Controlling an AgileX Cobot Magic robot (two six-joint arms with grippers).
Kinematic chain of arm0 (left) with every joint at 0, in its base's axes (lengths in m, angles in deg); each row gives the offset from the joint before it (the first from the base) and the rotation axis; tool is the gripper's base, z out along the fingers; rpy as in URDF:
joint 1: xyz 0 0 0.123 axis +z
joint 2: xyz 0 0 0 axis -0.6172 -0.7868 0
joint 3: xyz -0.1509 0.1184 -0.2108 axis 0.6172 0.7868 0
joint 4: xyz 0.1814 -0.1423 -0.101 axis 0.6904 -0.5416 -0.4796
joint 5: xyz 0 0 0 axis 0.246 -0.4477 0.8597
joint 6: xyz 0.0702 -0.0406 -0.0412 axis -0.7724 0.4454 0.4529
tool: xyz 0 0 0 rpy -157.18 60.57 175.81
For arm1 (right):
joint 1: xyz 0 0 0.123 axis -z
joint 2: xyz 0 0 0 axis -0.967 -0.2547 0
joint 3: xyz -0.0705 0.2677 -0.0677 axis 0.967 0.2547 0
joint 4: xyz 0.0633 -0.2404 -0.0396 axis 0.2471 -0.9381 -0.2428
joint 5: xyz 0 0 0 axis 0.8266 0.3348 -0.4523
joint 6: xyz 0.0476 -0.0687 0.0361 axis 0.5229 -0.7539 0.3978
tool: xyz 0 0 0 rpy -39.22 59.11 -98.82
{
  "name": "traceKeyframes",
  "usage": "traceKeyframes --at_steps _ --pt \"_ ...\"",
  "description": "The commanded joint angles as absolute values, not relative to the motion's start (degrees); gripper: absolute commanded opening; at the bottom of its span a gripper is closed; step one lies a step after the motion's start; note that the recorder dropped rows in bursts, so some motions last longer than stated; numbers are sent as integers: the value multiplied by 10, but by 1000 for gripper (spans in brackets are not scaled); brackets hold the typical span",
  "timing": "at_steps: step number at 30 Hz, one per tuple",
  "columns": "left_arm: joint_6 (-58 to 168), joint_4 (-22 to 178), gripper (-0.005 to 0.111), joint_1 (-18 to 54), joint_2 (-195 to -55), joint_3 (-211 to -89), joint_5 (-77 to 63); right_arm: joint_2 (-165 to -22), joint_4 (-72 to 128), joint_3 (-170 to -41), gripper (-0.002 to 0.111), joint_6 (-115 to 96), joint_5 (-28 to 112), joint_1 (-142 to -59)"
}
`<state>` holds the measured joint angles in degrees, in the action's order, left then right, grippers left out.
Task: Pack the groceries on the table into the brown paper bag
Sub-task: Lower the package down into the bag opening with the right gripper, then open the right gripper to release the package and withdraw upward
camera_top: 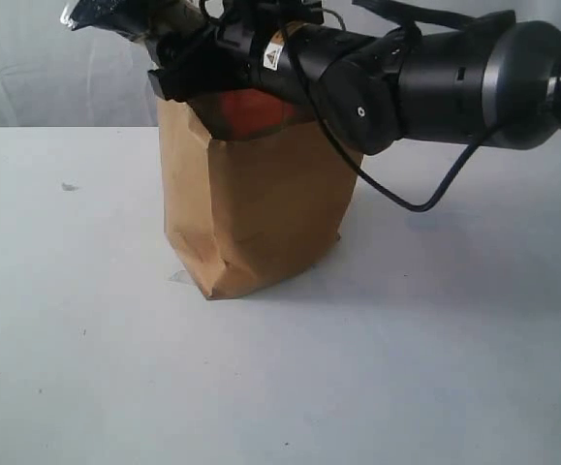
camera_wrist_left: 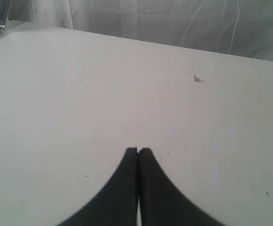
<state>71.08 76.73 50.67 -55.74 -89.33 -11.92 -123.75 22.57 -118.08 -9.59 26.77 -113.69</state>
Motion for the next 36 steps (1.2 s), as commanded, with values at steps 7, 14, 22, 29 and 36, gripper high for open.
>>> traceKeyframes --at_steps 7,14,22,29,36 --pt "711 769 0 507 -555 -891 -117 -1205 232 -1182 84 -55 318 -1135" --pt "711 769 0 507 -555 -891 -117 -1205 232 -1182 84 -55 358 -1135" --pt "711 769 0 507 -555 -891 -117 -1205 232 -1182 97 -55 358 -1135" --pt "711 769 0 507 -555 -891 -117 -1191 232 -1182 99 -55 356 -1135" --pt "711 769 0 507 -555 -891 -117 -1172 232 -1182 99 -55 361 -1135"
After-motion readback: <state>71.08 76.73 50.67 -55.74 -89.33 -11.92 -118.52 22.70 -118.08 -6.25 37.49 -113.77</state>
